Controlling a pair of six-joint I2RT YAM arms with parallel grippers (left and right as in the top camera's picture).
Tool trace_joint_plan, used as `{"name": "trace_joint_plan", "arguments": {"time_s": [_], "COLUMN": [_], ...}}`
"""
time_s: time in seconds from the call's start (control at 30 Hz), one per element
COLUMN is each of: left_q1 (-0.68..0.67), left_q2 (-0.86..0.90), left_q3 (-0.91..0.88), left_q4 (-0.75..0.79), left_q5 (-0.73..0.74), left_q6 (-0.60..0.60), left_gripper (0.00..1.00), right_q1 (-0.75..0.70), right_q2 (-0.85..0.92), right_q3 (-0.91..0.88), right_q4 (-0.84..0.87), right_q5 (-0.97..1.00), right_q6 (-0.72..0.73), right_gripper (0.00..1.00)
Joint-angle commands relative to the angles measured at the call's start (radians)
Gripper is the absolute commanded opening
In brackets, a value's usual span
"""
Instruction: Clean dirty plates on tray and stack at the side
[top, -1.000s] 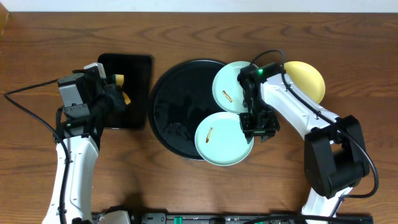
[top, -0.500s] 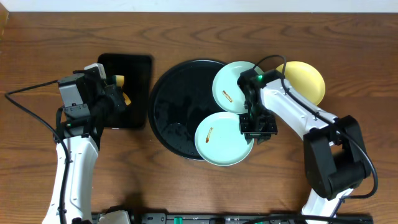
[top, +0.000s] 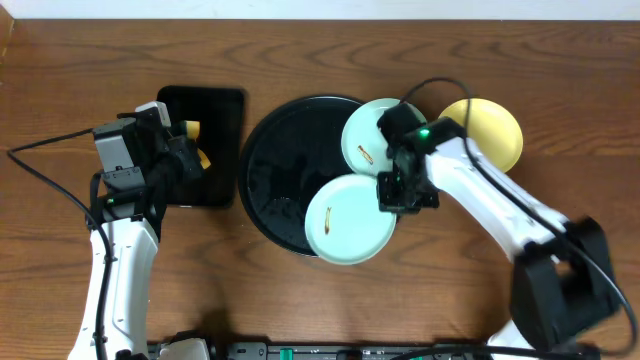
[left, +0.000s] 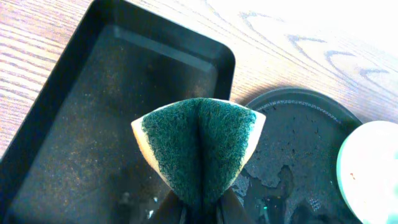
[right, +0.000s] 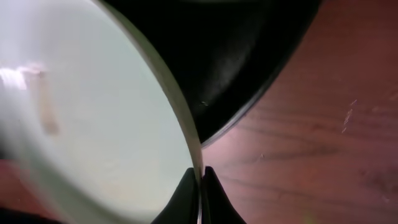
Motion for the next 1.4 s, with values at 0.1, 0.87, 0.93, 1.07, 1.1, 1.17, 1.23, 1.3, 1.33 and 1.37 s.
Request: {"name": "trace_joint_plan", "arguments": {"time_s": [0.1,0.87,0.93,1.07,1.1,1.17,1.23,1.3,1.33,1.37], "left_q1": [0.004,-0.138,-0.181,-0.255,-0.276,-0.311,-0.344,-0.378,-0.392,-0.406], "left_q2": [-0.001,-0.001,-0.001,-0.001,-0.001,-0.001,0.000,0.000,0.000,0.000], "left_q3": [0.010,0.010,0.010,0.010,0.010,0.010,0.009,-0.003,-0.011,-0.023], "left_q4": [0.005,0.018,0.025,0.027,0.019,0.000,-0.024,-0.032,-0.032,-0.032], "left_q5": [0.006,0.006,0.006,0.006,0.006,0.006,0.006,0.006,0.006,0.006], "left_q6": [0.021,0.119,0.119,0.119,0.119,0.119,0.119,0.119,0.119,0.119], "left_gripper": [0.08,0.07,0.07,0.07,0.07,0.08,0.07,0.07,0.07,0.07], "right_q1": [0.011,0.170,0.138,0.087,0.078,0.070,0.068,0.069,0.069,0.069], "right_q2": [-0.170,-0.024,-0.024,-0.024,-0.021,-0.016,-0.008,0.002,0.005,0.014], "right_q3": [0.031,0.030,0.030,0.030,0.030,0.030,0.030,0.030,0.030,0.030], "right_q4": [0.134,0.305,0.271,0.254,0.250,0.239,0.237,0.242,0.245,0.249], "right_q5": [0.125,0.266,0.180,0.085,0.080,0.080,0.080,0.083,0.083,0.083], "right_q6": [0.017,0.032,0.076,0.049,0.043,0.043,0.043,0.044,0.044,0.044], "right_gripper": [0.01,0.01,0.01,0.01,0.01,0.01,0.01,0.01,0.01,0.01]}}
